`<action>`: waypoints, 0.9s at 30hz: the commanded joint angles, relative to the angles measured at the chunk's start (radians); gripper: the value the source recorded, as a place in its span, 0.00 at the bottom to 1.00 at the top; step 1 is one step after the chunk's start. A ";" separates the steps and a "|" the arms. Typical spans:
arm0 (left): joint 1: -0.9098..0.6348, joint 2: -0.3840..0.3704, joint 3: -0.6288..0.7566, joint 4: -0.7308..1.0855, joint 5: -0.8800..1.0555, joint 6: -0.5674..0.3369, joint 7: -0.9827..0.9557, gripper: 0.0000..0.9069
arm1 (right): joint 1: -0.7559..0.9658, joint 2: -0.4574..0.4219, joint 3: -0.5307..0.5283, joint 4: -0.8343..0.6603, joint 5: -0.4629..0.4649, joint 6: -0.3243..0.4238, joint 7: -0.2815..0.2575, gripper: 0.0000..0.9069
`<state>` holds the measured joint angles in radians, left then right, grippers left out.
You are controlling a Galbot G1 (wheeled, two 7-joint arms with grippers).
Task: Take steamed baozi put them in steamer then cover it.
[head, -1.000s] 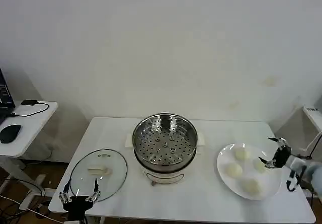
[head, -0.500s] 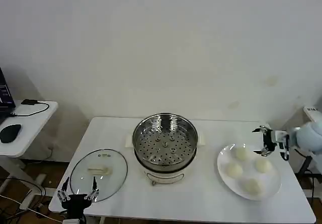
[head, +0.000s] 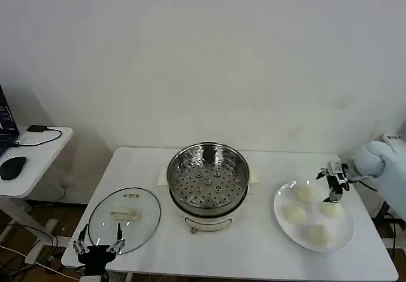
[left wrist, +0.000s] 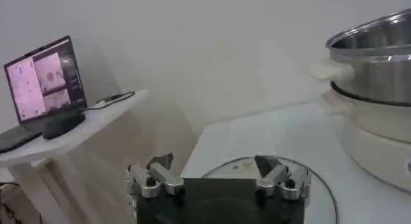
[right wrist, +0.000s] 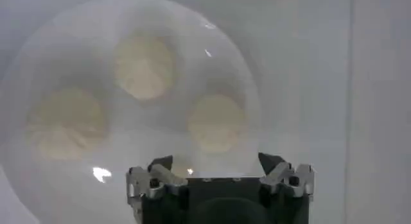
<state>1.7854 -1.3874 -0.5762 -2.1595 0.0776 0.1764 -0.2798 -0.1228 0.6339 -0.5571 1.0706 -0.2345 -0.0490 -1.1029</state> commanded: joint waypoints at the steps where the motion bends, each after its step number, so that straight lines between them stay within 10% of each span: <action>1: 0.001 -0.001 0.000 -0.002 0.001 -0.001 0.000 1.00 | 0.067 0.091 -0.094 -0.104 -0.008 0.005 -0.010 1.00; 16: 0.006 -0.006 -0.003 -0.002 0.005 -0.007 -0.003 1.00 | 0.037 0.117 -0.098 -0.109 -0.058 0.009 0.004 1.00; 27: 0.007 -0.005 0.001 -0.004 0.005 -0.011 -0.003 1.00 | 0.022 0.124 -0.077 -0.115 -0.050 0.008 0.040 0.81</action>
<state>1.7920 -1.3927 -0.5751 -2.1632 0.0825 0.1649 -0.2828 -0.1032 0.7482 -0.6332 0.9640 -0.2769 -0.0419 -1.0741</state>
